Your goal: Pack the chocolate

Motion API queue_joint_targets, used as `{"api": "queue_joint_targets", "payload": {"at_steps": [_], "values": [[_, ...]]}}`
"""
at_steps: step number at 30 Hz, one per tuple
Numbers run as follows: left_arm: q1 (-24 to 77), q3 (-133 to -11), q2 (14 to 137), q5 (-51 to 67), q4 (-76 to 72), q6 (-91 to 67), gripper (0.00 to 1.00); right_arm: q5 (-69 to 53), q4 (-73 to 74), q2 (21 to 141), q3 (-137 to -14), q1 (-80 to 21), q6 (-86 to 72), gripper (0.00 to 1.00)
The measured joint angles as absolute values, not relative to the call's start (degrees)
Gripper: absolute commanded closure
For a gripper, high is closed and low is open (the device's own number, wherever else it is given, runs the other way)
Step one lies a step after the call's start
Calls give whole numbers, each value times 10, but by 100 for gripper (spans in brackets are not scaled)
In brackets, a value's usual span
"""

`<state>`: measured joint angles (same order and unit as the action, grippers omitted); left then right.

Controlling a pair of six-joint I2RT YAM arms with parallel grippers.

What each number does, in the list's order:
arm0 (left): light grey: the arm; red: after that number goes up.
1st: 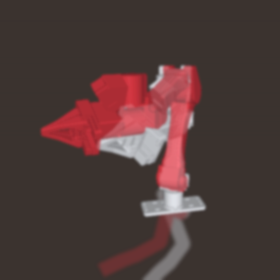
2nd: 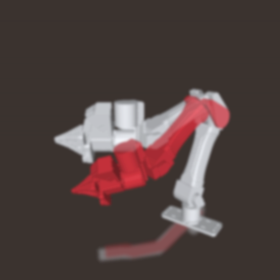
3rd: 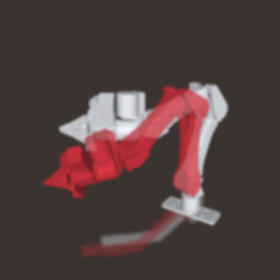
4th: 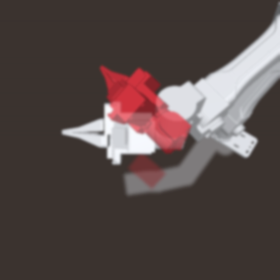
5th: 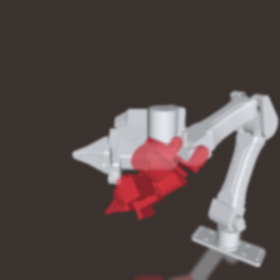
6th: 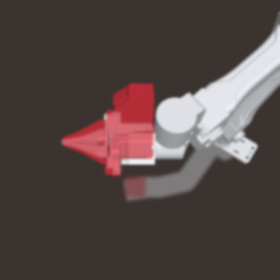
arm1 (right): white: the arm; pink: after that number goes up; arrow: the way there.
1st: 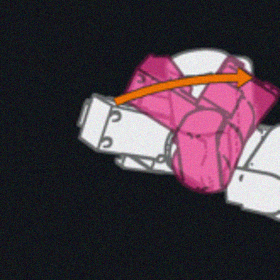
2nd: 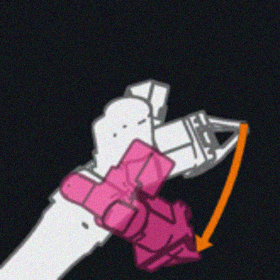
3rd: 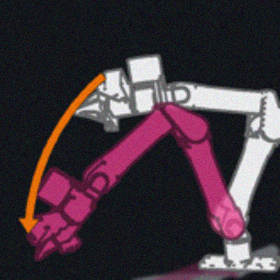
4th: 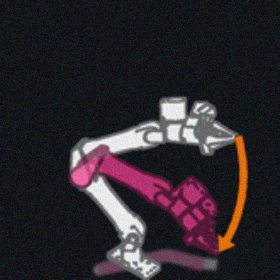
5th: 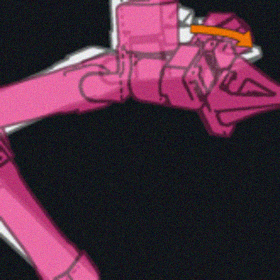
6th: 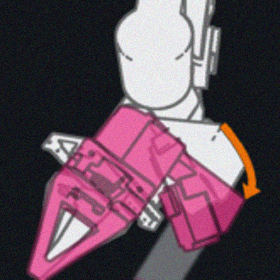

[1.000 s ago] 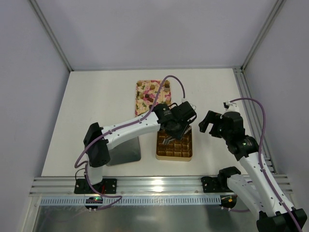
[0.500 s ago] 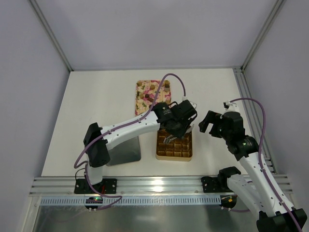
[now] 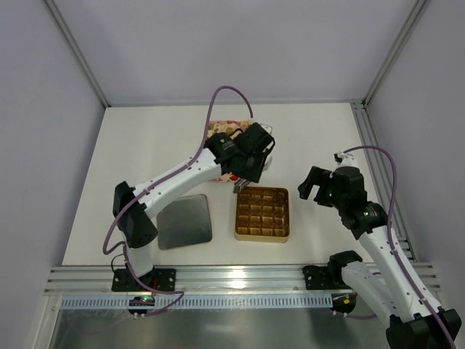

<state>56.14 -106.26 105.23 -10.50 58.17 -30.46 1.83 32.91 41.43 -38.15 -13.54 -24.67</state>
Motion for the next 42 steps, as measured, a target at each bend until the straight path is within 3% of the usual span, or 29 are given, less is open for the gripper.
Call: {"api": "queue_joint_targets", "payload": {"at_steps": [15, 23, 42], "values": [[366, -1100, 1124, -135, 590, -280, 62, -8, 313, 446, -384, -135, -236, 0], [351, -1139, 1181, -124, 594, -280, 61, -13, 312, 447, -384, -135, -230, 0], [348, -1131, 1185, -119, 595, -287, 57, -17, 308, 447, -384, -135, -226, 0]]}}
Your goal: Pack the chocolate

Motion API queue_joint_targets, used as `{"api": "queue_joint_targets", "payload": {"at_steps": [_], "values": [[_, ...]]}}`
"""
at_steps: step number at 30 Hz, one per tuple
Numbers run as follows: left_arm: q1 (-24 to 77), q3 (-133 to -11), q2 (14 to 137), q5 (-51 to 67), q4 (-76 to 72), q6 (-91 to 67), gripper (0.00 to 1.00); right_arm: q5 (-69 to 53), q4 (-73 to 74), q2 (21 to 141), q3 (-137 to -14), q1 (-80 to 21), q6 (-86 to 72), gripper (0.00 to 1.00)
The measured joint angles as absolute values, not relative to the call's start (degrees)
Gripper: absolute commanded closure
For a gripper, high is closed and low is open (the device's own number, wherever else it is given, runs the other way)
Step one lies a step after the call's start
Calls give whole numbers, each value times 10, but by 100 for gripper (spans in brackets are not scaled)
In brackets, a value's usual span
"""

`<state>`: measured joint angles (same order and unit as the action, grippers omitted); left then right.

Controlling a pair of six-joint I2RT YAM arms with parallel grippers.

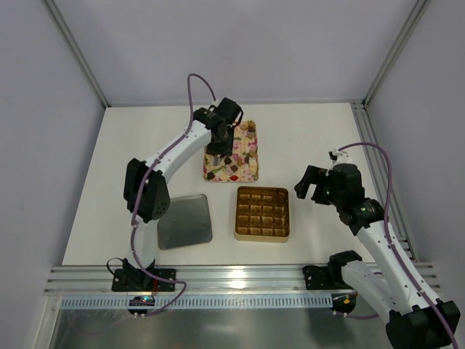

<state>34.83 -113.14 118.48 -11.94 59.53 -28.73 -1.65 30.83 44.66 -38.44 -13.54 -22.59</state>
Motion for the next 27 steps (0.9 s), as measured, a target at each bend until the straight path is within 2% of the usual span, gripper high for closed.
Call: {"api": "queue_joint_targets", "payload": {"at_steps": [27], "values": [[346, -1123, 1202, -103, 593, -296, 57, -16, 309, 446, -384, -135, -223, 0]]}}
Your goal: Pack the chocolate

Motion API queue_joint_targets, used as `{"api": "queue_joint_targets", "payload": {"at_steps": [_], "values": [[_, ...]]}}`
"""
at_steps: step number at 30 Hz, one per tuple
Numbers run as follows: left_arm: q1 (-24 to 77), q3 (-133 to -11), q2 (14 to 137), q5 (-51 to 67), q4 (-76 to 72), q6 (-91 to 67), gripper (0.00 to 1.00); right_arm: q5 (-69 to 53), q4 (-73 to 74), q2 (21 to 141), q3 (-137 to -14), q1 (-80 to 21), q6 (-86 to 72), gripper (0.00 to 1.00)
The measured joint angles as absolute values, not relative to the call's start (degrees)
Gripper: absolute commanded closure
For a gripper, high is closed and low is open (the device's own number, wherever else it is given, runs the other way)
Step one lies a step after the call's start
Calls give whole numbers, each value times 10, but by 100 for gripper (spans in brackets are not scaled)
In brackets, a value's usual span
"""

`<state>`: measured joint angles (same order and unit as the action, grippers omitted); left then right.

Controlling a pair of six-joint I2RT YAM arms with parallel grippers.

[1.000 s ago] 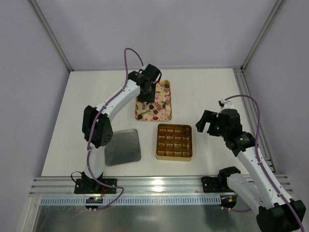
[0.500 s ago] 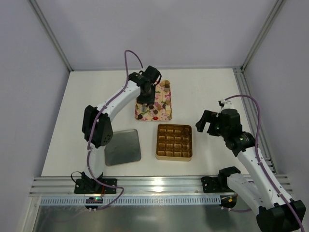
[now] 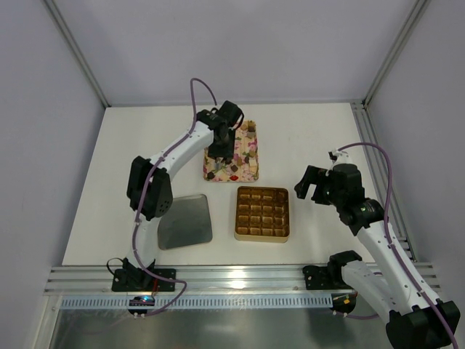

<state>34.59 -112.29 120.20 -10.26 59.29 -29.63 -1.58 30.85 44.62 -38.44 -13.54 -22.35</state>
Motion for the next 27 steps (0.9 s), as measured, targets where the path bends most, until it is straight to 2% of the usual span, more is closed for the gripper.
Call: {"api": "queue_joint_targets", "payload": {"at_steps": [23, 27], "values": [[339, -1176, 1235, -94, 598, -293, 62, -14, 308, 446, -384, -135, -221, 0], [337, -1176, 1240, -94, 599, -291, 66, -14, 309, 446, -384, -135, -222, 0]]}}
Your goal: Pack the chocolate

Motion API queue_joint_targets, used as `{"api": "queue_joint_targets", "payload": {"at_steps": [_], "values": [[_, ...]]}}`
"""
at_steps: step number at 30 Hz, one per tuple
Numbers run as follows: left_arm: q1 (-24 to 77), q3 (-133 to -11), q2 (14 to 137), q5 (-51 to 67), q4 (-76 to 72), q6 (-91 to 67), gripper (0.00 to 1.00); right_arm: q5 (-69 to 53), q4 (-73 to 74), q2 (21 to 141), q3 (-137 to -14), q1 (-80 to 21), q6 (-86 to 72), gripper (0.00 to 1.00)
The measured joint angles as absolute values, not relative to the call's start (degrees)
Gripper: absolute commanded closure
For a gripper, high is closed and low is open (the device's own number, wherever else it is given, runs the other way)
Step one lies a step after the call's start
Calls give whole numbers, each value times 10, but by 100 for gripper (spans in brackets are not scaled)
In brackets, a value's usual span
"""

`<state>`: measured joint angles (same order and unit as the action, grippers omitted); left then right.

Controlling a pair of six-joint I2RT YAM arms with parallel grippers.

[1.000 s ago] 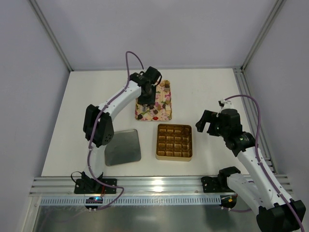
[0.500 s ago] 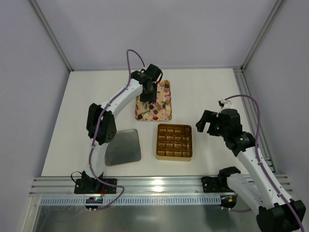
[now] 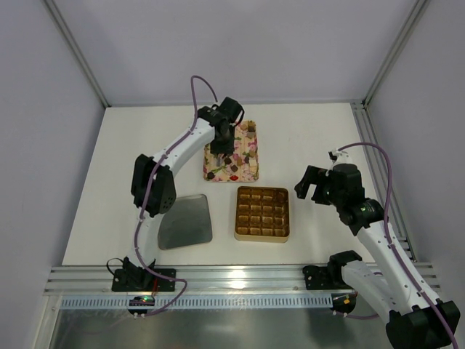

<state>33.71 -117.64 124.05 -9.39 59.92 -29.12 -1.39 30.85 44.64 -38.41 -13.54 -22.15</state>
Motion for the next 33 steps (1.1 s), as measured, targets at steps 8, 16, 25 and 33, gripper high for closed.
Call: {"api": "queue_joint_targets", "payload": {"at_steps": [8, 16, 25, 33], "values": [[335, -1183, 1249, -94, 605, -280, 80, -14, 309, 446, -384, -135, -222, 0], [335, -1209, 1249, -94, 620, -274, 84, -14, 308, 446, -384, -135, -222, 0], [335, -1216, 1223, -92, 644, -263, 85, -14, 303, 447, -384, -135, -222, 0], [349, -1177, 1146, -86, 650, -260, 85, -14, 296, 456, -384, -135, -226, 0]]}}
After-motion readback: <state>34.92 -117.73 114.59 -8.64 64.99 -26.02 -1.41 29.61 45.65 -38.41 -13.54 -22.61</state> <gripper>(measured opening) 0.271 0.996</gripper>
